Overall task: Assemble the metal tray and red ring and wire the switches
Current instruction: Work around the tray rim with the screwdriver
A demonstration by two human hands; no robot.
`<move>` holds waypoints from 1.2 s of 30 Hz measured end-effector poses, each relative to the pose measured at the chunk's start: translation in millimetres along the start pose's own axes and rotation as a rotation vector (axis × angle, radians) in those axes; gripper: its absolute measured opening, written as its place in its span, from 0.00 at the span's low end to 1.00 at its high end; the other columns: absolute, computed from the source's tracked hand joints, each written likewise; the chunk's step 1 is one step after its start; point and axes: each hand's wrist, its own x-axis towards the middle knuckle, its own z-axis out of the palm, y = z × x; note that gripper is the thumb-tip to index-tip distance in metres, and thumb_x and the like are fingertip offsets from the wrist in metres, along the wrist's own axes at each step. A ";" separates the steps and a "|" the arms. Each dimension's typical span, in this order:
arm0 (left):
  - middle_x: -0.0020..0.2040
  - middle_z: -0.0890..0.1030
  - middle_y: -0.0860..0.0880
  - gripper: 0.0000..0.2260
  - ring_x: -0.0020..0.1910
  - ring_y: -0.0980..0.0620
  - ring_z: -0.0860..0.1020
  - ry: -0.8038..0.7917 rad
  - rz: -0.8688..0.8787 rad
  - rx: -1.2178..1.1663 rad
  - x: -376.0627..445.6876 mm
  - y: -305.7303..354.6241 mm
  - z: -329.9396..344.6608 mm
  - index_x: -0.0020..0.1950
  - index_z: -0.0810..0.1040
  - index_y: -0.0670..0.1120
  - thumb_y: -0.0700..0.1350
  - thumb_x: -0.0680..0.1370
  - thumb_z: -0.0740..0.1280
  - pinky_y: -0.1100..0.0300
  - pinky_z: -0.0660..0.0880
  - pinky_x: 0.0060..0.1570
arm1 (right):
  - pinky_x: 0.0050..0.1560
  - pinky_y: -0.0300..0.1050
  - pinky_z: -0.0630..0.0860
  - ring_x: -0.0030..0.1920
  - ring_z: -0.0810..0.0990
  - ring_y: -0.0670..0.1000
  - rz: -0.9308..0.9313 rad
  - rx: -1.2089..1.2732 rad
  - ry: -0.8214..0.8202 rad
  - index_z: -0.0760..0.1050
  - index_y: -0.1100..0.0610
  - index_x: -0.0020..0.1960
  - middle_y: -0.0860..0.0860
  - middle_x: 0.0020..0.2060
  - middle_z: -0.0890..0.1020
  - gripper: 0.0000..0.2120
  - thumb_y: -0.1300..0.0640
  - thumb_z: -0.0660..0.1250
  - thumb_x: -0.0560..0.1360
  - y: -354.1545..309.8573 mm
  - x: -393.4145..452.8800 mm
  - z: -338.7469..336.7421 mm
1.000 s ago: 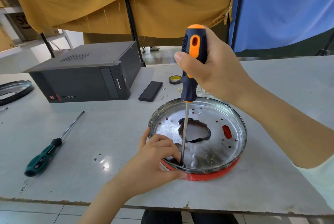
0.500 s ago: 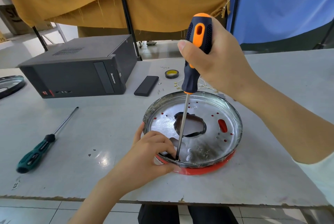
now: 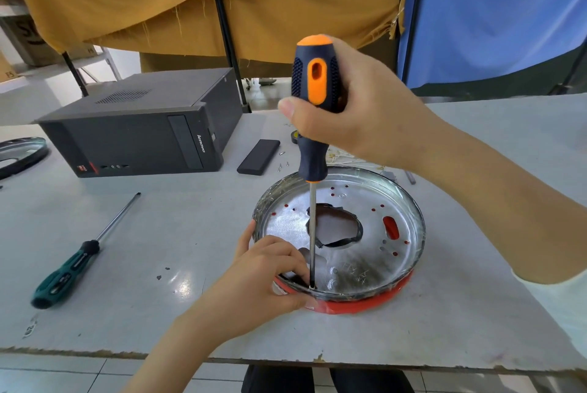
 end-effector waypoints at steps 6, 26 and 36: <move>0.44 0.71 0.71 0.10 0.53 0.68 0.69 -0.027 -0.010 0.004 0.1 0.7 -0.8 0.39 0.72 0.63 0.56 0.70 0.74 0.51 0.38 0.75 | 0.36 0.28 0.67 0.31 0.71 0.39 0.014 0.004 -0.181 0.65 0.44 0.42 0.38 0.30 0.73 0.12 0.49 0.69 0.74 -11.8 7.3 -2.7; 0.43 0.71 0.71 0.11 0.54 0.70 0.68 -0.036 -0.019 0.012 0.5 1.8 -1.8 0.38 0.70 0.64 0.57 0.71 0.73 0.54 0.36 0.75 | 0.32 0.36 0.72 0.29 0.73 0.44 -0.009 -0.086 -0.137 0.63 0.50 0.48 0.41 0.29 0.73 0.18 0.47 0.72 0.72 -21.7 4.1 -4.6; 0.41 0.72 0.68 0.07 0.53 0.69 0.70 0.012 0.019 -0.035 2.3 -5.4 1.6 0.43 0.80 0.57 0.55 0.70 0.75 0.54 0.37 0.75 | 0.25 0.45 0.77 0.32 0.81 0.47 0.129 0.104 -0.394 0.67 0.51 0.50 0.46 0.37 0.79 0.11 0.56 0.70 0.75 -25.7 5.5 -21.0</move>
